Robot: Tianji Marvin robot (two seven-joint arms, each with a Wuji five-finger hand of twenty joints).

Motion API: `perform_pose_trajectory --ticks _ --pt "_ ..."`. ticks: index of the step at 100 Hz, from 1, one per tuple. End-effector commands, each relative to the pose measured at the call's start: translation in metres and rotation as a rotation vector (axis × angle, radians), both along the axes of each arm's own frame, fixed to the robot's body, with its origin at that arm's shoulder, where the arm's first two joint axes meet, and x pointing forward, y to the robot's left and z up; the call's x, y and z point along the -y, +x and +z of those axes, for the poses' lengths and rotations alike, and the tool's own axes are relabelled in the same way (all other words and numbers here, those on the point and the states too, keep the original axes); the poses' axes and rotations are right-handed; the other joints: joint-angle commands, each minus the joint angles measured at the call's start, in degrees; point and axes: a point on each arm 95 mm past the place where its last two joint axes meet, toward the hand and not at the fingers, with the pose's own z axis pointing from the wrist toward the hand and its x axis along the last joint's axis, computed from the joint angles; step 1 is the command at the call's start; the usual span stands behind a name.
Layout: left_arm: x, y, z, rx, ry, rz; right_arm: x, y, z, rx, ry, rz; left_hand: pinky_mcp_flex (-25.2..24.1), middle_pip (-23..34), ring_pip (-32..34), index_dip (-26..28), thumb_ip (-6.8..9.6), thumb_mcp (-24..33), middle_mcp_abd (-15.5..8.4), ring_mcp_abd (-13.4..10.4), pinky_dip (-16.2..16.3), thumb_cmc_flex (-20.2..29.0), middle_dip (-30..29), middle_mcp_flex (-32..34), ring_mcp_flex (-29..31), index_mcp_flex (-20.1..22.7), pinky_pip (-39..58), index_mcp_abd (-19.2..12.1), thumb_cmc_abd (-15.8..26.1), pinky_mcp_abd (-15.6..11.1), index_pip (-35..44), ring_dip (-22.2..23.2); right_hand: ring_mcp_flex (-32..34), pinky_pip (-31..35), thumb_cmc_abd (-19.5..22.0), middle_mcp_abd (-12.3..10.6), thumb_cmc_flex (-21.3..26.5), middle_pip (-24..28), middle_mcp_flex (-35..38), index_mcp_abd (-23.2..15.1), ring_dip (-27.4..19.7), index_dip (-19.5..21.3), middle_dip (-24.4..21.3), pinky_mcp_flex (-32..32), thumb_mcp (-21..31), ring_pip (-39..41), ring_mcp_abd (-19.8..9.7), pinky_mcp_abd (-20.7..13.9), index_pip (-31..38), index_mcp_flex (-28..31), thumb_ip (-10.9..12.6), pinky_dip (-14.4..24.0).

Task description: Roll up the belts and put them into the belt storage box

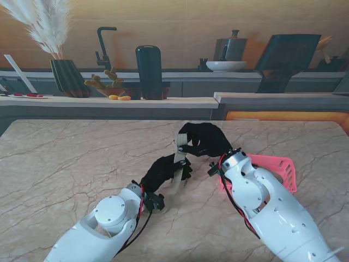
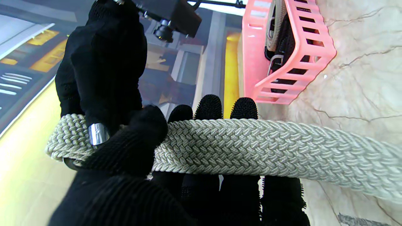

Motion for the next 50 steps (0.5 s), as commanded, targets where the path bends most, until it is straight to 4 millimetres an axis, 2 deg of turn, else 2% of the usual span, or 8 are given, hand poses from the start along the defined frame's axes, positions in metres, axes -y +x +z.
perform_pose_trajectory --ticks 1,3,6,19,24,36,42,50 --pt "0.006 0.0 0.01 0.01 -0.045 -0.005 -0.001 -0.011 -0.019 -0.039 -0.019 0.019 -0.63 -1.81 -1.88 -0.21 1.26 -0.25 -0.36 -0.48 0.33 -7.83 -1.41 -2.95 -1.64 -3.86 -0.46 -6.2 -0.51 0.79 -7.34 0.2 0.79 1.67 5.12 -2.34 3.7 2.66 1.82 -11.65 0.03 1.54 0.2 -0.63 7.04 1.55 -1.93 -1.16 11.58 4.77 0.28 -0.79" --pt "0.006 0.001 0.01 0.007 -0.052 -0.005 -0.001 -0.012 -0.02 -0.039 -0.022 0.022 -0.83 -2.45 -2.59 -0.99 2.16 -0.47 -0.38 -0.58 0.32 -11.32 -1.67 -4.09 -2.26 -4.52 -0.89 -5.51 0.13 0.94 -9.28 0.09 0.73 1.63 5.09 -2.3 3.72 2.65 1.77 -11.57 0.0 1.53 0.18 -0.74 7.03 1.5 -1.91 -1.08 11.57 4.72 0.27 -0.82" --pt "0.005 0.001 0.01 0.003 -0.063 -0.006 -0.001 -0.014 -0.021 -0.038 -0.028 0.028 -1.3 -3.19 -3.47 -1.77 2.29 -1.44 -0.22 -0.66 0.21 -14.46 -1.94 -5.59 -3.2 -5.85 -1.64 -5.04 -0.61 1.08 -10.99 -0.07 0.67 1.6 5.12 -2.33 3.59 2.6 1.65 -11.45 -0.04 1.47 0.13 -0.83 6.93 1.44 -1.9 -0.97 11.47 4.56 0.22 -0.86" --pt "0.004 0.001 0.01 -0.011 -0.096 -0.023 -0.001 -0.02 -0.026 -0.033 -0.066 0.066 -2.22 -6.03 -7.44 -4.0 1.52 -3.95 0.01 -1.12 0.18 -23.79 -3.06 -11.25 -6.56 -10.67 -4.05 -4.1 -5.24 2.68 -16.5 -0.84 0.34 1.27 5.04 -2.57 3.36 2.3 1.62 -11.52 -0.49 1.21 -0.19 -1.33 6.96 0.57 -2.1 -0.6 11.08 4.26 0.24 -1.07" --pt "0.003 0.001 0.01 -0.009 -0.109 -0.026 -0.001 -0.021 -0.029 -0.032 -0.087 0.079 -2.12 -6.48 -8.95 -4.45 1.05 -0.74 -0.1 -1.37 0.56 -27.59 -3.24 -11.91 -6.57 -11.11 -5.12 -4.22 -7.08 3.18 -18.53 -0.6 0.26 1.11 5.03 -2.65 3.21 2.14 1.57 -11.46 -0.67 1.16 -0.31 -1.53 6.9 0.22 -2.14 -0.46 11.0 4.19 0.2 -1.16" --pt "0.002 0.0 0.012 -0.014 -0.141 -0.029 0.0 -0.023 -0.035 -0.027 -0.143 0.104 -2.14 -7.54 -10.33 -5.63 -0.79 0.83 -0.37 -1.75 0.47 -30.56 -3.7 -13.73 -7.06 -13.04 -6.38 -4.81 -8.72 3.88 -21.23 -0.73 -0.29 0.38 3.64 -2.55 0.12 1.57 0.34 -10.54 -1.45 0.89 -0.41 -2.0 7.06 -1.61 -2.25 -0.2 10.08 2.96 -0.12 -1.51" --pt "0.001 0.0 0.012 -0.016 -0.15 -0.029 0.0 -0.023 -0.039 -0.041 -0.166 0.121 -2.14 -7.69 -10.54 -5.88 -1.06 1.11 -0.72 -2.02 0.49 -31.07 -3.76 -14.15 -7.17 -14.19 -6.47 -5.25 -8.7 3.75 -21.86 -0.74 -1.35 -0.22 2.5 -2.26 -2.62 1.36 -1.41 -9.5 -1.72 0.98 -0.5 -2.66 7.09 -2.62 -2.1 0.16 9.19 1.48 -0.34 -1.64" --pt "0.0 0.0 0.014 -0.022 -0.166 -0.023 -0.001 -0.023 -0.044 -0.052 -0.188 0.138 -1.95 -7.59 -10.85 -5.99 -1.34 1.69 -1.04 -2.47 0.45 -31.35 -3.72 -14.23 -7.0 -14.97 -6.7 -5.49 -8.76 3.41 -22.17 -0.81 -2.14 -0.64 0.78 -2.23 -3.39 1.2 -2.69 -8.98 -1.98 1.07 -0.63 -3.12 6.05 -3.41 -2.24 0.3 8.59 0.44 -0.59 -1.7"
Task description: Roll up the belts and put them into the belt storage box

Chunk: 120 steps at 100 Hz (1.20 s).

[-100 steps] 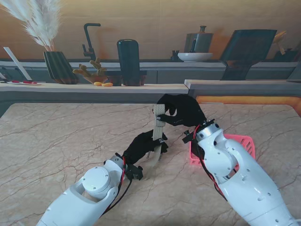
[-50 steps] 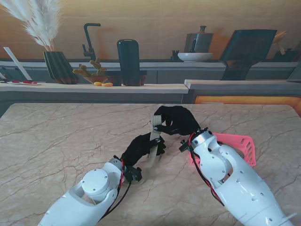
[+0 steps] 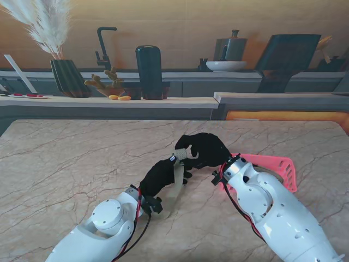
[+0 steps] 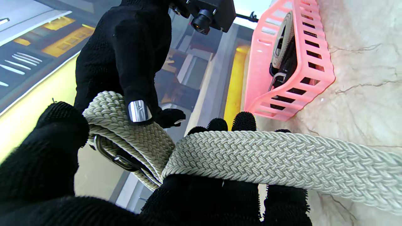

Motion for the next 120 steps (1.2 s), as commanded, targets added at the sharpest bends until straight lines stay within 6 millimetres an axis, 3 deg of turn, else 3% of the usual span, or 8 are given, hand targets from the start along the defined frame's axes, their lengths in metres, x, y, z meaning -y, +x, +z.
perform_pose_trajectory --ticks 1,26,44,72,89,97,107,120 --pt "0.005 0.007 0.025 0.053 -0.054 0.006 -0.003 -0.01 -0.03 -0.072 -0.051 0.033 0.31 -0.54 -0.27 -0.84 -1.78 0.98 -6.33 -2.46 0.45 -2.55 -0.57 -1.09 -0.27 -5.77 -0.78 -17.19 -2.55 0.27 -7.02 -0.21 -1.04 -0.83 0.62 -2.86 -2.25 6.68 5.14 -7.19 -0.65 2.83 1.66 -0.98 2.92 -1.35 -1.47 0.2 8.04 5.88 -0.62 -0.95" --pt "0.005 0.005 0.029 0.007 -0.116 0.044 -0.006 -0.009 -0.04 -0.093 -0.11 0.074 1.97 2.6 2.06 1.24 -1.68 6.07 -7.63 -3.76 1.17 -0.53 1.09 1.35 2.79 -6.73 -0.43 -17.07 -3.78 -2.15 -3.58 1.03 -4.92 -3.52 -1.25 -1.0 -5.46 5.82 -0.41 -1.36 -1.49 8.32 1.04 -2.99 3.07 -4.23 -0.9 1.06 -1.56 4.0 1.45 0.06" --pt "0.005 0.004 0.032 0.009 -0.117 0.064 -0.006 -0.01 -0.043 -0.082 -0.143 0.093 2.93 4.88 4.48 2.29 -0.58 9.5 -8.94 -4.8 2.13 4.02 2.13 2.94 4.55 -6.91 1.32 -17.38 -3.92 -3.72 -0.62 1.66 -6.22 -4.55 -2.05 -0.67 -8.0 5.58 -2.34 0.34 -2.0 13.0 0.95 -3.51 5.41 -5.11 -0.88 1.08 -5.88 3.59 6.37 0.44" --pt "0.001 0.003 0.034 -0.014 -0.16 0.046 -0.006 -0.013 -0.044 -0.06 -0.213 0.131 3.42 5.13 5.17 2.11 0.75 12.79 -10.79 -5.39 2.11 11.09 2.71 2.23 4.58 -8.54 1.33 -17.74 -4.42 -5.01 -0.05 2.24 -9.42 -6.11 -2.79 0.42 -9.19 4.64 -6.86 2.26 -2.6 14.34 0.79 -5.74 5.15 -6.66 -0.49 1.76 -9.33 -0.41 6.33 0.47" --pt "0.001 0.004 0.035 -0.025 -0.154 0.062 -0.006 -0.015 -0.046 -0.031 -0.26 0.15 5.54 6.78 6.92 2.53 3.32 16.62 -11.64 -6.59 3.34 20.46 4.12 3.73 6.86 -8.27 2.96 -17.74 -0.84 -6.13 2.28 3.99 -9.91 -6.61 -2.73 0.26 -9.84 4.44 -7.92 2.32 -2.83 14.98 0.79 -6.15 5.2 -7.13 -0.69 1.77 -10.34 -1.25 6.33 0.75" --pt "0.001 0.004 0.035 -0.027 -0.147 0.061 -0.006 -0.015 -0.045 -0.032 -0.262 0.153 5.88 4.79 7.51 2.76 3.34 19.08 -11.95 -6.68 3.75 25.57 11.59 5.96 7.41 -8.08 3.5 -17.95 -1.85 -6.14 4.47 4.89 -10.18 -6.94 -2.68 0.21 -9.8 4.24 -8.25 2.28 -2.93 15.22 0.73 -6.56 5.22 -7.36 -0.56 1.84 -10.7 -1.57 6.34 0.83" --pt "0.001 0.004 0.034 -0.031 -0.132 0.06 -0.006 -0.016 -0.043 -0.024 -0.273 0.162 6.45 3.49 6.07 3.34 2.64 20.7 -12.43 -5.94 4.02 33.32 15.86 8.19 9.71 -7.43 4.2 -18.27 -1.44 -6.13 6.45 12.53 -10.53 -7.34 -2.08 0.06 -10.14 3.82 -8.88 2.02 -2.99 15.46 0.6 -7.2 4.74 -7.58 -0.59 1.76 -11.29 -2.28 6.31 0.99" --pt "0.002 0.004 0.034 -0.045 -0.114 0.075 -0.003 -0.02 -0.033 0.017 -0.265 0.158 7.37 10.74 9.54 5.37 2.76 22.61 -13.43 -5.32 4.05 41.66 17.81 8.63 12.09 -5.51 6.47 -19.13 0.78 -5.41 11.07 18.25 -10.53 -7.66 -0.63 -0.48 -10.65 3.38 -9.02 -0.05 -3.03 16.32 0.56 -7.54 3.71 -7.81 -1.02 1.39 -11.33 -3.03 6.49 1.47"
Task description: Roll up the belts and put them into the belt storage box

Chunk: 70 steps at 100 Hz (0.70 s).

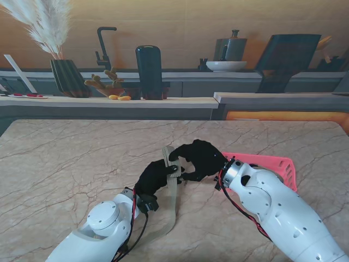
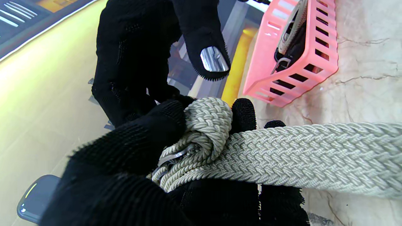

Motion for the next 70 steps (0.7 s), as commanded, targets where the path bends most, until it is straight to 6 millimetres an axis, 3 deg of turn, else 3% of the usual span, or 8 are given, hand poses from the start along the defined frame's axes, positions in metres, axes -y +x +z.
perform_pose_trajectory --ticks 1,6,19,37,52,70 --pt "0.014 0.008 0.036 0.079 -0.052 -0.012 0.002 -0.015 -0.02 -0.039 -0.028 0.012 1.03 8.76 3.87 2.44 2.65 6.8 -16.15 -4.19 0.23 10.63 1.49 5.68 4.26 4.49 2.51 -30.84 3.79 -0.78 10.69 3.54 -1.04 -1.18 0.33 -3.5 -2.72 7.31 4.49 -4.12 -0.62 2.27 2.74 -1.03 0.53 -1.18 -1.02 0.44 3.36 3.88 2.53 1.53" --pt "0.015 0.008 0.035 0.08 -0.04 -0.014 0.004 -0.017 -0.011 -0.011 -0.011 0.006 1.01 11.87 5.99 3.61 3.39 7.81 -16.76 -4.4 -1.62 11.66 1.87 5.44 4.35 4.8 3.9 -31.52 4.22 0.11 12.58 4.77 -1.0 -1.29 1.14 -3.42 -2.59 7.41 4.2 -4.71 -0.51 3.2 3.01 -0.98 -0.36 -1.19 -1.09 0.2 3.9 3.18 2.8 1.92" --pt "0.016 0.009 0.034 0.105 0.002 -0.02 0.014 -0.022 0.016 0.07 0.048 -0.024 0.69 17.31 10.05 5.87 2.58 9.12 -18.01 -4.26 -2.8 12.32 9.8 5.96 4.61 5.12 6.07 -32.93 4.1 0.86 15.06 8.32 -0.82 -1.38 3.45 -3.59 -2.69 8.14 3.14 -5.34 -0.05 4.55 3.53 -0.57 -2.45 -0.5 -1.52 -0.3 4.68 -0.41 3.28 2.45" --pt "0.018 0.011 0.031 0.156 0.065 -0.042 0.028 -0.024 0.042 0.139 0.119 -0.107 0.08 18.7 11.12 7.58 2.12 8.57 -18.53 -4.14 -2.97 12.95 16.68 6.74 4.38 5.65 6.2 -34.5 4.77 1.01 16.54 9.95 -1.27 -1.42 6.08 -2.96 -2.72 8.73 0.84 -5.73 0.31 5.0 3.72 -0.37 -6.02 0.18 -1.47 -0.62 4.61 -4.29 3.86 2.87" --pt "0.018 0.012 0.029 0.204 0.107 -0.09 0.039 -0.017 0.047 0.096 0.143 -0.19 -0.21 19.04 10.97 7.99 1.98 8.17 -18.61 -4.0 -3.11 13.21 18.53 7.09 4.27 6.23 5.67 -35.07 5.15 1.06 16.53 10.25 -3.46 -2.03 9.65 -1.01 -3.33 7.45 -7.67 0.95 0.34 3.4 3.34 -1.09 -13.31 0.07 -1.31 -1.34 0.06 -11.55 4.85 3.13" --pt "0.018 0.013 0.026 0.235 0.127 -0.152 0.043 -0.005 0.042 -0.067 0.234 -0.252 -0.62 18.35 9.93 8.43 1.81 7.69 -18.29 -3.68 -3.32 13.45 19.64 7.03 3.8 6.62 4.71 -35.64 5.68 0.91 16.45 10.11 -5.29 -2.34 10.46 1.74 -4.7 6.54 -15.1 4.93 0.08 2.58 2.22 -1.25 -19.3 0.3 -0.77 -1.7 -3.91 -16.98 5.28 3.37"
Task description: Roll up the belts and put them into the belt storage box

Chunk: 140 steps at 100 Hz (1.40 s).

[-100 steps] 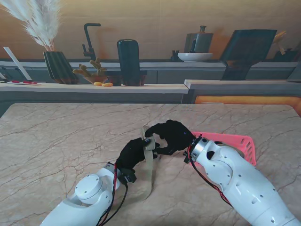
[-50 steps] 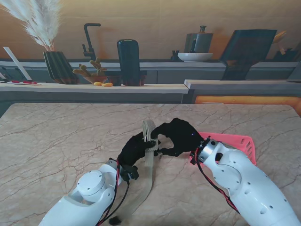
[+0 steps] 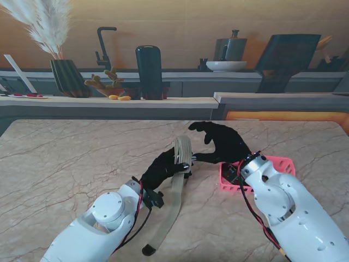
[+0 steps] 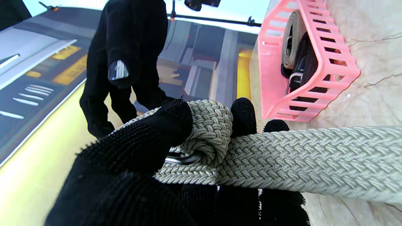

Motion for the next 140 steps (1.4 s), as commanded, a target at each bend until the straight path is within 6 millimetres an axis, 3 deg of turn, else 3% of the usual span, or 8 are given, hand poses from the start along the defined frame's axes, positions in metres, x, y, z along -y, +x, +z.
perform_pose_trajectory --ticks 1,27,63,71,87,96,110,140 --pt "0.0 0.0 -0.001 0.005 0.005 -0.017 -0.001 0.004 -0.003 -0.053 0.014 -0.005 -0.21 12.53 5.86 1.24 2.06 7.28 -8.75 -3.78 -0.67 11.48 4.39 6.65 3.79 3.53 0.08 -11.93 6.47 0.09 5.55 1.84 -2.02 -1.43 1.35 1.33 -2.01 -1.38 -3.65 1.74 -0.07 -0.64 -0.96 -0.71 -1.89 0.06 -0.29 -1.46 -1.37 -2.8 1.72 1.35" --pt "0.0 -0.001 -0.002 0.035 0.032 -0.089 0.002 0.014 -0.017 -0.369 0.103 0.053 -0.37 11.72 4.8 1.8 1.79 6.71 -8.59 -3.67 -0.35 11.9 5.73 6.72 3.6 4.29 -0.87 -12.52 7.0 0.19 5.27 2.14 -5.61 -3.72 -0.63 3.7 -4.46 -3.81 -8.17 2.95 -1.57 0.07 -1.99 -3.27 -3.33 -3.76 1.51 -0.9 -5.87 -3.62 1.63 2.21" --pt "0.001 -0.001 -0.003 0.028 0.04 -0.125 -0.016 0.024 -0.034 -0.57 0.2 0.143 -0.61 10.71 3.66 2.06 1.75 6.33 -8.16 -3.22 0.06 12.14 6.29 6.91 3.58 4.7 -2.14 -12.63 7.11 0.15 4.67 2.23 -0.02 -4.4 -2.15 -6.37 5.24 -4.62 16.15 -10.49 0.0 4.17 0.69 -2.09 10.06 -4.05 0.0 -0.28 2.86 18.25 0.95 5.49" --pt "0.001 -0.002 -0.003 0.024 0.039 -0.13 -0.02 0.025 -0.035 -0.575 0.211 0.15 -0.56 10.66 3.55 2.06 1.79 6.41 -8.03 -3.19 0.19 12.09 6.37 7.11 3.67 4.96 -2.22 -12.55 7.06 0.19 4.56 2.23 1.87 -3.69 -3.17 -8.37 8.9 -3.09 24.21 -17.72 0.29 -5.52 1.67 -1.12 12.26 -3.33 -0.9 -0.63 15.41 21.51 -6.19 5.21" --pt "0.0 -0.001 -0.004 -0.004 0.032 -0.14 -0.028 0.025 -0.033 -0.569 0.274 0.145 -0.37 9.25 3.32 1.29 2.65 6.21 -6.95 -2.29 0.87 10.87 6.09 8.39 4.24 6.41 -2.08 -11.75 6.96 0.17 2.86 1.94 5.86 -1.55 -4.18 -9.71 12.07 0.12 37.23 -22.48 2.13 -10.75 4.06 0.42 14.97 1.36 -1.57 -0.45 24.87 33.25 -7.51 5.18" --pt "0.0 -0.002 -0.005 -0.05 -0.006 -0.154 -0.029 0.025 -0.031 -0.547 0.303 0.132 -2.26 -6.49 1.76 -2.48 0.16 2.66 -4.09 -0.73 4.59 5.17 8.04 10.83 1.48 6.69 -4.07 -10.12 0.96 -0.71 -2.79 1.19 6.68 -0.92 -5.7 -9.51 12.06 0.45 38.89 -22.05 2.3 -11.82 3.6 0.67 16.77 2.35 -1.77 -0.3 25.79 34.87 -7.62 5.04" --pt "-0.001 0.0 -0.007 -0.065 -0.028 -0.149 -0.028 0.023 -0.019 -0.468 0.351 0.092 -4.76 -4.82 -3.31 -6.2 2.98 -6.81 -1.78 -0.95 3.57 -13.35 -19.59 -0.08 -4.76 5.32 -8.94 -8.94 4.35 0.03 -10.24 -12.18 7.47 -0.33 -6.21 -9.29 11.78 0.6 39.43 -21.94 2.25 -12.34 3.2 0.81 18.14 2.89 -1.77 -0.01 26.07 35.39 -7.74 4.86" --pt "-0.001 0.003 -0.009 -0.066 -0.039 -0.152 -0.025 0.018 0.021 -0.225 0.385 0.009 -4.75 -6.7 -9.79 -6.87 2.31 -8.45 -1.07 -2.14 1.82 -17.26 -25.66 1.55 -4.4 6.1 -12.62 -8.29 1.14 -0.24 -12.38 -19.91 8.1 0.92 -6.11 -9.47 11.1 1.12 39.25 -22.03 2.26 -11.99 3.15 1.19 19.47 3.97 -2.16 -0.24 26.6 34.81 -8.04 4.42"
